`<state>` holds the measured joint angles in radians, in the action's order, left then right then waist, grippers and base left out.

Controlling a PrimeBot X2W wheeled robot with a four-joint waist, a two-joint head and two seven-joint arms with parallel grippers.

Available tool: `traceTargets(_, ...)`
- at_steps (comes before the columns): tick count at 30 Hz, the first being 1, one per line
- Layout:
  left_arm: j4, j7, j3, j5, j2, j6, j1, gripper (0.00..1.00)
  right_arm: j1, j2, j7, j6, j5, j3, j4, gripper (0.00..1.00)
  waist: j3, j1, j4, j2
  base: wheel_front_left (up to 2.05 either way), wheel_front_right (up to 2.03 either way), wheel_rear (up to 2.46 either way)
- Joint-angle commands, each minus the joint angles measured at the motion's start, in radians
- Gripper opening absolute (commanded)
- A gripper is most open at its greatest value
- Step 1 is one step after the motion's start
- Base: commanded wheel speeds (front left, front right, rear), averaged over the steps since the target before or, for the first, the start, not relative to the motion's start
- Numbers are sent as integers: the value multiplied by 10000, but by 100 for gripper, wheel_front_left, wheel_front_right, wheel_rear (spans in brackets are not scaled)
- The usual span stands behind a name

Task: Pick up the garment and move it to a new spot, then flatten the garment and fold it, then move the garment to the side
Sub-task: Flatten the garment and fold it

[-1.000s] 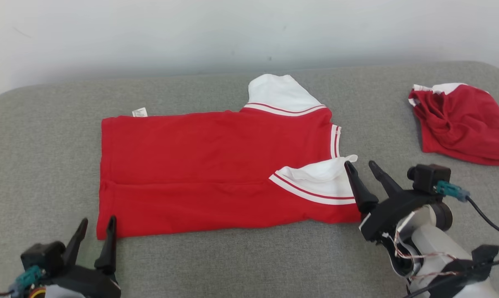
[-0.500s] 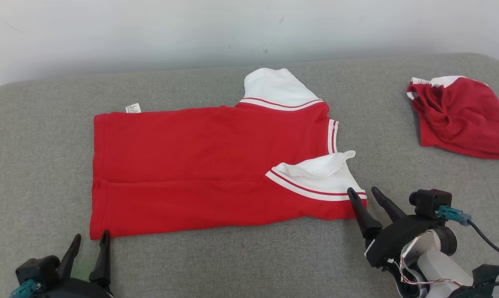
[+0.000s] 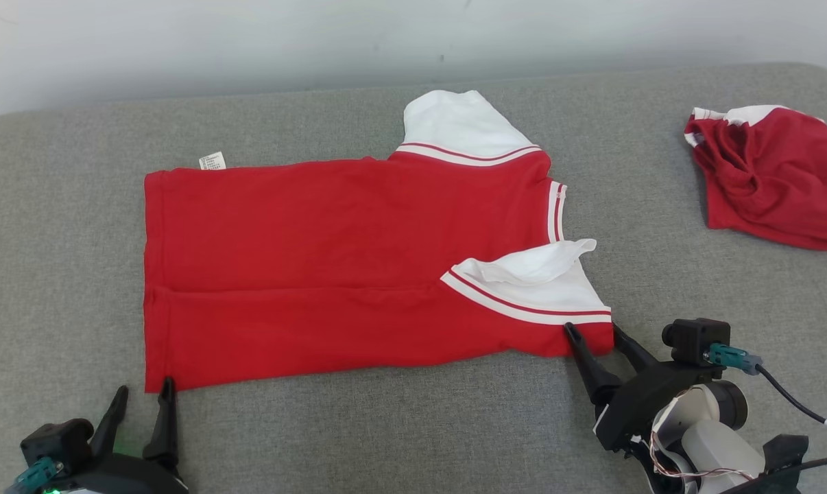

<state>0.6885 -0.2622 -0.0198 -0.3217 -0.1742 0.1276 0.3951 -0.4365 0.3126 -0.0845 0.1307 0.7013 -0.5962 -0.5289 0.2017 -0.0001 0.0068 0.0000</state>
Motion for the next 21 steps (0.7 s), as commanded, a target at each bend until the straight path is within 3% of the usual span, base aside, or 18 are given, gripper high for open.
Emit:
traceTargets(1, 170, -1, -24, 25, 18, -12, 4, 100, 76, -54, 37, 0, -58, -11, 2, 41, 25, 1, 9, 0, 0, 0, 0)
traceTargets(2, 272, 13, -10, 32, 41, -18, 49, 94, 69, -55, 64, 0, -71, 4, 3, 18, 37, 1, 14, 0, 0, 0, 0)
traceTargets(3, 340, 21, -10, 42, 53, -10, 98, 40, 58, -54, 72, 0, -82, 23, 3, 0, 49, 1, 19, 0, 0, 0, 0)
traceTargets(5, 468, 20, 42, 57, 125, 3, 182, 0, 62, -33, 88, 0, -74, 56, 22, 0, 77, 1, 32, 0, 0, 0, 0)
traceTargets(14, -44, 13, 291, -118, 219, 17, -236, 0, 363, 196, -191, -1, 57, 615, 289, 0, -300, 1, 76, 0, 0, 0, 0)
traceTargets(21, -988, -12, 292, -309, 352, 18, -1263, 0, 1522, 540, -36, -5, -102, 1346, 1158, 0, -913, 1, 117, 0, 0, 0, 0)
